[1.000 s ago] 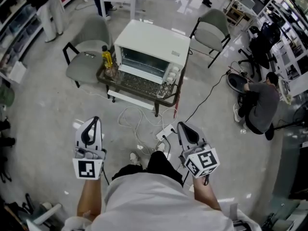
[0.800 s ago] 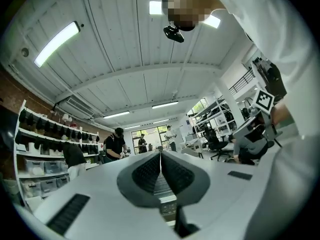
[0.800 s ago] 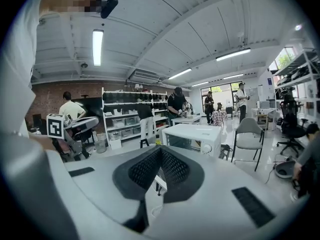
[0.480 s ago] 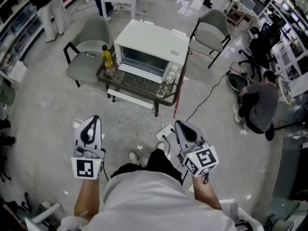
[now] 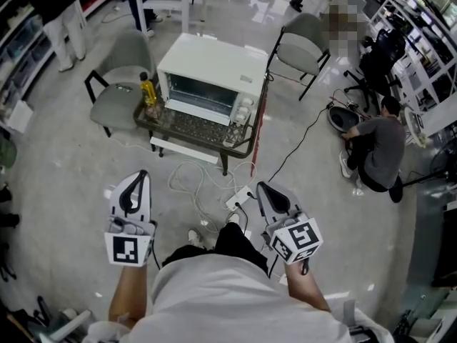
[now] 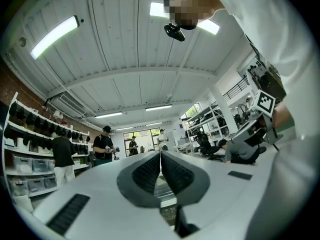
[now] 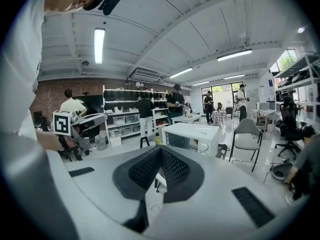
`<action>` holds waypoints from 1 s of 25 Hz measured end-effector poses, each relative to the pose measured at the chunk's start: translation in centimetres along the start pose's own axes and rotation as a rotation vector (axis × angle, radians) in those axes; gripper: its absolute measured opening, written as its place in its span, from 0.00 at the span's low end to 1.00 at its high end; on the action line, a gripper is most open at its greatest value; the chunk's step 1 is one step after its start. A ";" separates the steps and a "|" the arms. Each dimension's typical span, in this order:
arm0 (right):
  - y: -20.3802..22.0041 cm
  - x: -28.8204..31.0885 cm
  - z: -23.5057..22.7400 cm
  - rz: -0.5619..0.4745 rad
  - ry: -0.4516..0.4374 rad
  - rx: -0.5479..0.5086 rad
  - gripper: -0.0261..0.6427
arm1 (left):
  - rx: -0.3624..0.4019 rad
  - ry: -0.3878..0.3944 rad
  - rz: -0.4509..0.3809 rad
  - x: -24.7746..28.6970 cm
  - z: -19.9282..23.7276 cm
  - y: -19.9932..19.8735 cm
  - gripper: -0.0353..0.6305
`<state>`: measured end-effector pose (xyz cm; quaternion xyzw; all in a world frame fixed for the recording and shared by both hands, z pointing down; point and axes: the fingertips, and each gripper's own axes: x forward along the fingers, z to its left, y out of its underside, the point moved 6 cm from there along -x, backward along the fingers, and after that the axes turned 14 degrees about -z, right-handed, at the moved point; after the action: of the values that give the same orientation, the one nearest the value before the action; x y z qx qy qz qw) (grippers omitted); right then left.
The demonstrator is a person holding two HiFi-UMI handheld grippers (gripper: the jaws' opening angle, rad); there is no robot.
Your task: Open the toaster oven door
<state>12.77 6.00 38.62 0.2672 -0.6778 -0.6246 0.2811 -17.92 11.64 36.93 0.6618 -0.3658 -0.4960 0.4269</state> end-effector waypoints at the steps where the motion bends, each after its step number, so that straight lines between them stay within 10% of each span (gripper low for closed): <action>1: 0.0 -0.1 0.0 0.000 0.001 0.000 0.07 | 0.000 0.002 0.001 0.0 -0.1 0.0 0.09; 25: 0.1 -0.4 1.0 -0.005 0.003 -0.047 0.07 | -0.034 0.020 0.015 -0.5 -0.4 1.0 0.09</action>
<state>12.29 6.99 38.59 0.2630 -0.6619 -0.6408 0.2866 -17.70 11.83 38.13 0.6568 -0.3579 -0.4922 0.4453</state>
